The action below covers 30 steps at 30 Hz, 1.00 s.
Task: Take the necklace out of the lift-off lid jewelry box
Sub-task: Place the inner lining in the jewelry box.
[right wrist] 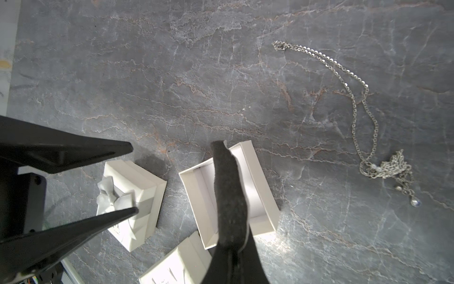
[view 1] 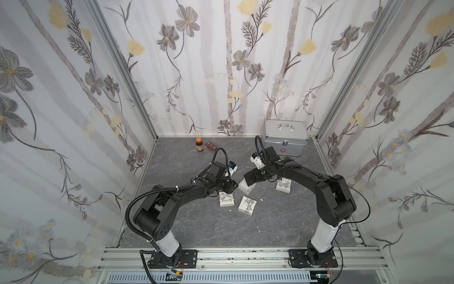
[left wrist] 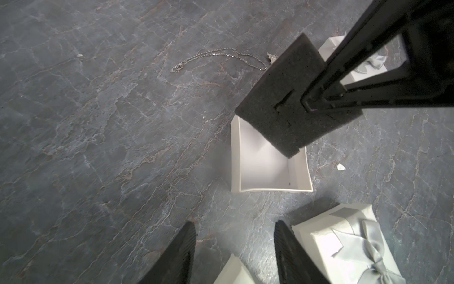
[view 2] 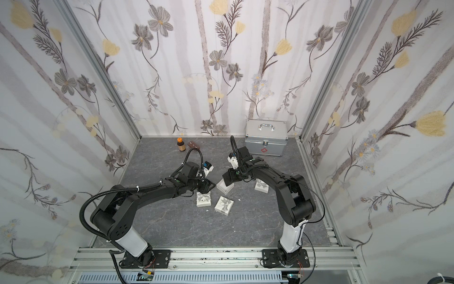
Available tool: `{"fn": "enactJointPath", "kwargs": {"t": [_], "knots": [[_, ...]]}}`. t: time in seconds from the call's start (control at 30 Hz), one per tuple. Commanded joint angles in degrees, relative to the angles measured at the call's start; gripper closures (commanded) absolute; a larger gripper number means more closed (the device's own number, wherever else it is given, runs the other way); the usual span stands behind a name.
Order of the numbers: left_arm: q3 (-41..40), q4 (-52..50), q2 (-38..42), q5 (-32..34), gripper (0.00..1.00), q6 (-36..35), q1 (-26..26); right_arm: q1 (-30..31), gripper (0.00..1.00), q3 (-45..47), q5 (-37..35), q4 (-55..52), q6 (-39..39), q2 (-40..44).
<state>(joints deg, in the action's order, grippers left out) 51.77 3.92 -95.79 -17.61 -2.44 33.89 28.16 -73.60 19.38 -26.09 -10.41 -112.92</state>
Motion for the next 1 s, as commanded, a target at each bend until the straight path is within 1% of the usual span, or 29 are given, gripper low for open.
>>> {"fn": "enactJointPath", "kwargs": {"t": [0.0,0.17,0.4,0.57,0.67,0.77,0.97], "knots": [[1.5,-1.9,-1.0,0.4,0.52,-1.7,0.6,-0.1,1.00,-0.1,2.7,1.1,1.6,0.2],[4.0,-6.6,-2.6,2.8,0.56,-4.0,2.6,-0.5,1.00,0.1,3.1,-0.7,3.9,-0.4],[8.9,-13.2,-6.5,10.3,0.62,-7.5,6.2,-0.6,1.00,1.9,3.2,0.2,3.1,0.1],[11.4,-15.0,-9.5,14.2,0.64,-7.7,7.2,-0.9,1.00,3.5,4.0,1.3,2.6,0.8],[12.9,-15.2,-10.9,16.6,0.65,-6.7,7.2,-0.9,1.00,4.2,4.6,1.5,2.8,0.9],[14.7,-14.9,-12.2,16.7,0.64,-5.7,7.2,-0.9,1.00,4.7,4.9,1.7,2.8,1.1],[17.2,-13.0,-14.5,14.5,0.65,-4.2,7.2,-0.9,1.00,4.9,6.3,2.2,2.8,1.9]]}}
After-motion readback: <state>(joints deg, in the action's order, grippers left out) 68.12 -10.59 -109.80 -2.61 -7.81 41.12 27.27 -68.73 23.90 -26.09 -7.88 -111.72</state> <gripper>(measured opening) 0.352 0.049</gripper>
